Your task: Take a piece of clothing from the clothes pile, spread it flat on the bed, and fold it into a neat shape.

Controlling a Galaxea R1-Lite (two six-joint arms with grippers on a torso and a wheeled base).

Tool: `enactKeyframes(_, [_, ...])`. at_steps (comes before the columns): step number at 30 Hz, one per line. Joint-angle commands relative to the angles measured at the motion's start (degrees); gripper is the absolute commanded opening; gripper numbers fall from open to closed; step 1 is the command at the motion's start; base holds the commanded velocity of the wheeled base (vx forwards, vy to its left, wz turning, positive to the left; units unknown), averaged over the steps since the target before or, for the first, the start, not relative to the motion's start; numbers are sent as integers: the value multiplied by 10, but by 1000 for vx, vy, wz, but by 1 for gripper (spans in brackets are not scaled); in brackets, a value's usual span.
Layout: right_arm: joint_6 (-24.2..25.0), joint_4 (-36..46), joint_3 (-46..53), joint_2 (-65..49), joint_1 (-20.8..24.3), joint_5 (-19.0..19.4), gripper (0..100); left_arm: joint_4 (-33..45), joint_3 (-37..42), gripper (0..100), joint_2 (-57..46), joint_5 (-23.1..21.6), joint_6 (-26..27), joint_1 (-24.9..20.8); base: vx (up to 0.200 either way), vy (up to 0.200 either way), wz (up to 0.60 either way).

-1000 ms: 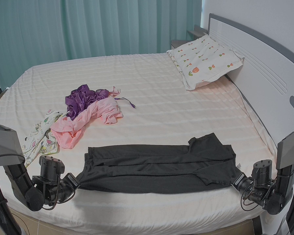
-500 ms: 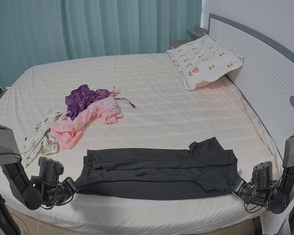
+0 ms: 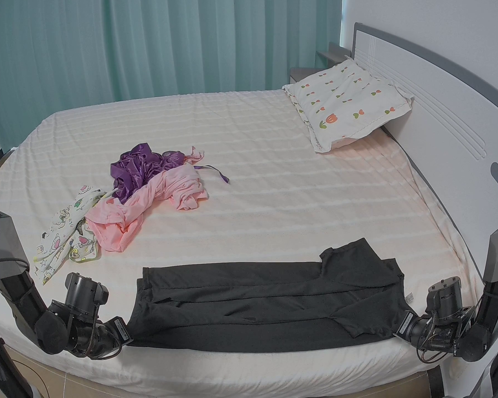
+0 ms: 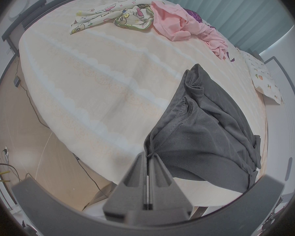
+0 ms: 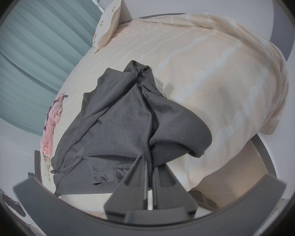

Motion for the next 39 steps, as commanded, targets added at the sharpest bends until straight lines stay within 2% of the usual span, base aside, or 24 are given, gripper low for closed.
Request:
enactKeyframes(1, [-3, 2, 10, 0, 2, 1, 0, 2, 0, 0, -1, 0, 1, 0, 0, 0, 0])
enactKeyframes(6, [-3, 1, 10, 5, 5, 3, 0, 2, 2, 0, 4, -2, 1, -4, 0, 0, 0])
enactKeyframes(7, [-3, -2, 10, 9, 6, 8, 100, 1, 2, 100, 6, -2, 1, -5, 0, 0, 0])
enactKeyframes(16, [-4, -11, 10, -15, -17, 13, 100, -3, -2, 100, -8, -16, 1, 4, 0, 0, 0])
enactKeyframes(20, [-19, -5, 10, -80, -58, 17, 100, -3, -15, 100, -38, -19, 1, 34, 0, 0, 0])
enactKeyframes(26, [-70, -3, 7, -118, -130, 59, 100, -5, -42, 100, -50, -56, -9, 55, 0, 0, 0])
enactKeyframes(30, [-76, -5, -32, -98, -146, 75, 100, -19, -111, 100, -14, -54, -42, 52, 0, 0, 0])
enactKeyframes(34, [-86, -2, -60, -83, -146, 75, 100, -18, -160, 100, 24, -53, -45, 52, 0, 0, 0])
enactKeyframes(39, [-132, 32, -132, -79, -149, 77, 100, -16, -241, 100, 82, -59, -44, 40, 0, 0, 0])
